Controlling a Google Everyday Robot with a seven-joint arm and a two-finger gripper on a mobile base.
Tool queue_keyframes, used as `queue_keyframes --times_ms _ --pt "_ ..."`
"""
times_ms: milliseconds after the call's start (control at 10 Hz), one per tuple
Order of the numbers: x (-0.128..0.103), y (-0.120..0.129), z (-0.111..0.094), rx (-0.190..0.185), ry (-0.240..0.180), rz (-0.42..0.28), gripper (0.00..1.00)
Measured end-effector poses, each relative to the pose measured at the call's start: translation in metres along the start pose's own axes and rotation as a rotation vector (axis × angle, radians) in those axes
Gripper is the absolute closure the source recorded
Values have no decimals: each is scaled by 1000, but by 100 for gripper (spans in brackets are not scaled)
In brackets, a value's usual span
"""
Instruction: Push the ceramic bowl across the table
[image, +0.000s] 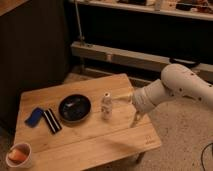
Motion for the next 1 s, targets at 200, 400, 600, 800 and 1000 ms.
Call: queue_keyframes --times_ms 200,400,600,800,1000 --pt "10 -11 5 -43 90 2 20" --pt "24 -28 17 -101 206 -15 20" --pt "30 -37 32 -128 228 -12 20" --pt "34 -42 46 -126 207 -4 20" --pt "36 -48 57 -125 173 -5 20"
